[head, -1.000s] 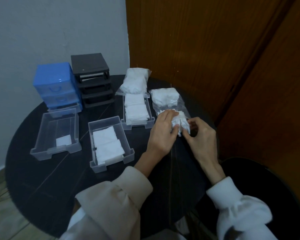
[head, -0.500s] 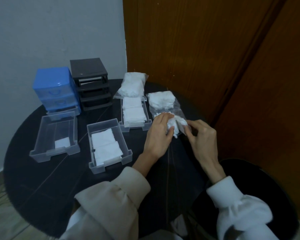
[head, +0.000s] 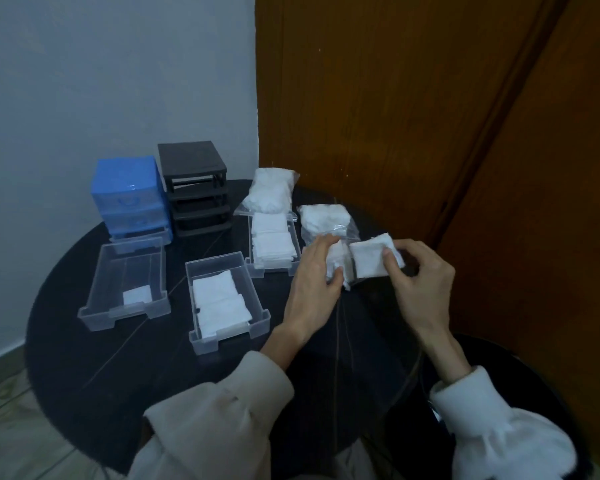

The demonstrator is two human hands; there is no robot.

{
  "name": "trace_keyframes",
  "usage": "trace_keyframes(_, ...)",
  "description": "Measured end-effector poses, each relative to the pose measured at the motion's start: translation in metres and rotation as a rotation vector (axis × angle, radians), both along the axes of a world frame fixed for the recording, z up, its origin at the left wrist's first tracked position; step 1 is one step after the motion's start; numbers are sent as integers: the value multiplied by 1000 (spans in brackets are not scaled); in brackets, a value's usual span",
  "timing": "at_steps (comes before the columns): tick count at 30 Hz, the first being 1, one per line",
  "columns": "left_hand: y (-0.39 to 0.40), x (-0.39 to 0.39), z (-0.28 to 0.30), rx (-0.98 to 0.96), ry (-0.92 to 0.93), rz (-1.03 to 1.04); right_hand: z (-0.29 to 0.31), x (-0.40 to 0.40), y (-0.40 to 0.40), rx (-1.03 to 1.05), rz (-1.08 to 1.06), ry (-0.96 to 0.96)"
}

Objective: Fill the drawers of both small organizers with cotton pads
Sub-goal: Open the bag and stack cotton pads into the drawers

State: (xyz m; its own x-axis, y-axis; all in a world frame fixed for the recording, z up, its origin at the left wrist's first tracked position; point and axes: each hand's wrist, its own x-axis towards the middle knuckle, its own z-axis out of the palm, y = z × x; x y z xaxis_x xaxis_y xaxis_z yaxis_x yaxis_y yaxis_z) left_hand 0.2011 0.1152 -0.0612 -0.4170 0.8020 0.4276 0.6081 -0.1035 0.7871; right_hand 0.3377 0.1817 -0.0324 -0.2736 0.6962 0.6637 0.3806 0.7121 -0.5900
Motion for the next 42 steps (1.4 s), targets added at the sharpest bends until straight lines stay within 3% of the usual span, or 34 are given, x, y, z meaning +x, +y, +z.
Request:
trace_keyframes(8,-69,-39,23,90,8,195,-4,-34,-16,-126,149,56)
trace_keyframes(15,-111,-89,7,46,-34,419,-7,-84,-41,-237,327,75)
trace_keyframes(20,-122,-96,-2,8,-232,393,-7,-114,-54,-262,403,5)
trace_keyframes(32,-119,-97,-15,-49,-438,347,-2,-163,-64,-427,375,-292)
trace_keyframes(42,-118,-95,-13,-64,-471,365,-7,-176,-72,-430,380,-403)
